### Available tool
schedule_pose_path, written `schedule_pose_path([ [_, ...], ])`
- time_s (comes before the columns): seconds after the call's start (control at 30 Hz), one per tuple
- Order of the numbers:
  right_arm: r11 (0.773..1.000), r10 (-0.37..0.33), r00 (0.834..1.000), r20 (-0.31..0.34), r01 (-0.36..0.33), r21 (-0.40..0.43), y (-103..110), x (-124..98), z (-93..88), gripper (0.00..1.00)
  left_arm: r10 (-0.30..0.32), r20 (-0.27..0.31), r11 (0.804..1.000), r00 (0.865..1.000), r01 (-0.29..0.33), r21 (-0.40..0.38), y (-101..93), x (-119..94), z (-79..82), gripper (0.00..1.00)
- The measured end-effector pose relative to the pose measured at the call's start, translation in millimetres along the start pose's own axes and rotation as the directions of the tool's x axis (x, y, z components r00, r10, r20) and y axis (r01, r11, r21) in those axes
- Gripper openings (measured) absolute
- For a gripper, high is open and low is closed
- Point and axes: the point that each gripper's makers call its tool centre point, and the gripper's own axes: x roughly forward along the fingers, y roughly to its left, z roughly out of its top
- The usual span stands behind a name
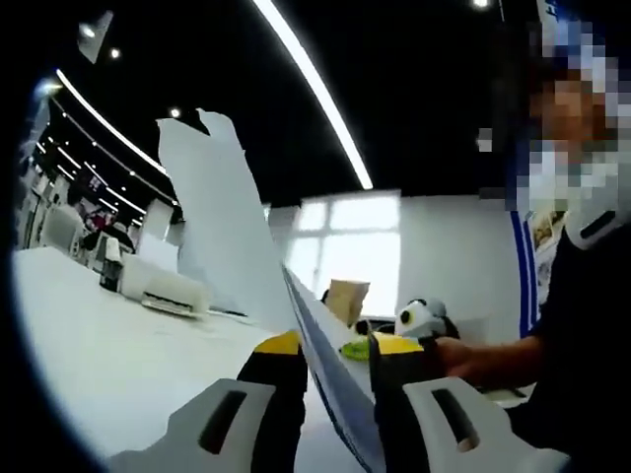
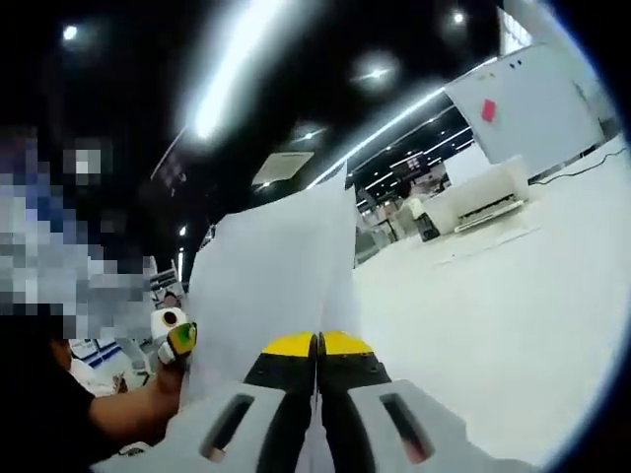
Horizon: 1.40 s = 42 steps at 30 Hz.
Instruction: Organize the stack of printing papers by aligning and flattening the scattered papers on the table
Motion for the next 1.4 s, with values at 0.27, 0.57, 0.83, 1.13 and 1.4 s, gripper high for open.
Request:
schedule_pose_path([
  [0.27, 0.998, -0.065, 0.998, -0.015, 0.065, -0.022, -17.1, 4.6, -7.0, 0.0, -0.034, -0.029, 0.998, 0.999, 0.032, -0.052, -5.7, 3.0, -6.4, 0.34],
  [0.57, 0.998, -0.055, 0.997, -0.056, 0.055, -0.005, -3.6, 15.2, -28.2, 0.0, -0.007, -0.091, 0.998, 0.996, 0.001, -0.061, 2.1, 4.8, -19.5, 0.3],
  [0.83, 1.0, -0.016, 0.996, -0.083, 0.015, -0.002, 6.2, 15.3, -34.5, 0.0, 0.028, -0.099, 1.0, 0.995, -0.027, 0.012, 10.6, -0.9, -19.9, 0.07],
  [1.13, 0.999, -0.024, 0.998, -0.06, 0.022, -0.034, -1.5, 1.3, -16.2, 0.09, 0.061, -0.053, 0.998, 0.997, -0.062, -0.022, 18.0, -8.4, -8.9, 0.06],
  [1.4, 0.992, -0.068, 0.997, -0.033, 0.064, -0.112, -13.2, -13.3, 8.2, 0.14, 0.111, 0.025, 0.994, 0.994, -0.11, -0.027, 27.1, -18.7, 7.8, 0.06],
])
